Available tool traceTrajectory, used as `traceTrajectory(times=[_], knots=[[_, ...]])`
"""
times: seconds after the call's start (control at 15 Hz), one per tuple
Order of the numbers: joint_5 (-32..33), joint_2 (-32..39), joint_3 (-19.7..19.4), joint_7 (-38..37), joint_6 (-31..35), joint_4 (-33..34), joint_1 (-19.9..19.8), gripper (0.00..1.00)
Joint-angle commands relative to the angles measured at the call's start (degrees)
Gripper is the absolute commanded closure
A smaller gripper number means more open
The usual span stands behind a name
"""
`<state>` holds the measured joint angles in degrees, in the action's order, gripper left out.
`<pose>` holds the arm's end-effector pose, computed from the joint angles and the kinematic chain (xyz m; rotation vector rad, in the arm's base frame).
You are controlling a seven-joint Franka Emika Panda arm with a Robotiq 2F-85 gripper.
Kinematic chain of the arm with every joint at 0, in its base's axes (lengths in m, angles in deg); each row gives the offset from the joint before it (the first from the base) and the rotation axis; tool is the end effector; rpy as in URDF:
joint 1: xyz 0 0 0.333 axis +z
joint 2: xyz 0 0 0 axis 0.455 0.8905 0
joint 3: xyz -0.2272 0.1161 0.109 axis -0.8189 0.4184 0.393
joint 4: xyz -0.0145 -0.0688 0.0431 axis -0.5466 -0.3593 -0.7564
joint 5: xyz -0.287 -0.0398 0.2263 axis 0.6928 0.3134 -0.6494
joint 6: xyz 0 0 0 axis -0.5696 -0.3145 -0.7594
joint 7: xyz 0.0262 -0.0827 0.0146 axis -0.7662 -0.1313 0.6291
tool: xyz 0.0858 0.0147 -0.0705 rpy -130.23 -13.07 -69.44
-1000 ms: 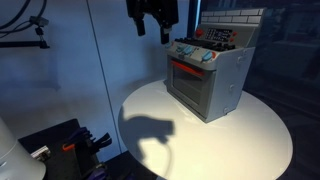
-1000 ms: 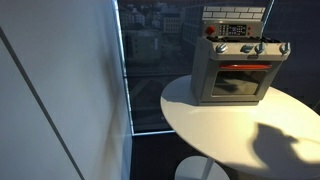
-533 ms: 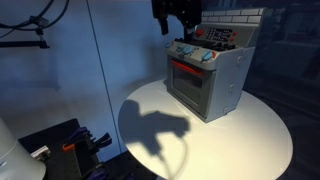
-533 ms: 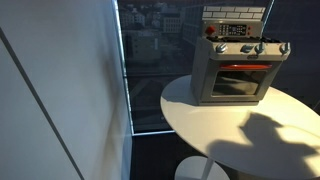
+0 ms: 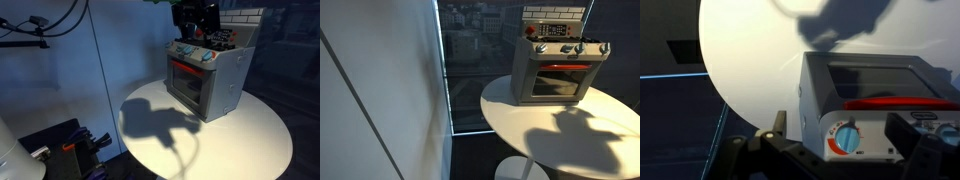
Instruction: Turn the far right switch on the oven to the right
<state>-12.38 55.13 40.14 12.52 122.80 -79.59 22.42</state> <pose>0.4764 -0.1737 0.4718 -3.0043 0.2214 -0.5819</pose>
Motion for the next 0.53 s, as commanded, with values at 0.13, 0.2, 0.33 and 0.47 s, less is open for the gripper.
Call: traceTrajectory(times=[0.13,0.2,0.33,0.47], knots=[[2.4,3.8,2.9,-5.0,5.5,2.1,-1.4,0.00],[2.5,3.2,3.1,-4.6,4.9,1.9,-1.3,0.00],[1.1,2.9,3.0,-3.2,5.3,0.4,-1.0,0.00],[1.1,2.9,3.1,-3.2,5.3,0.5,-1.0,0.00]])
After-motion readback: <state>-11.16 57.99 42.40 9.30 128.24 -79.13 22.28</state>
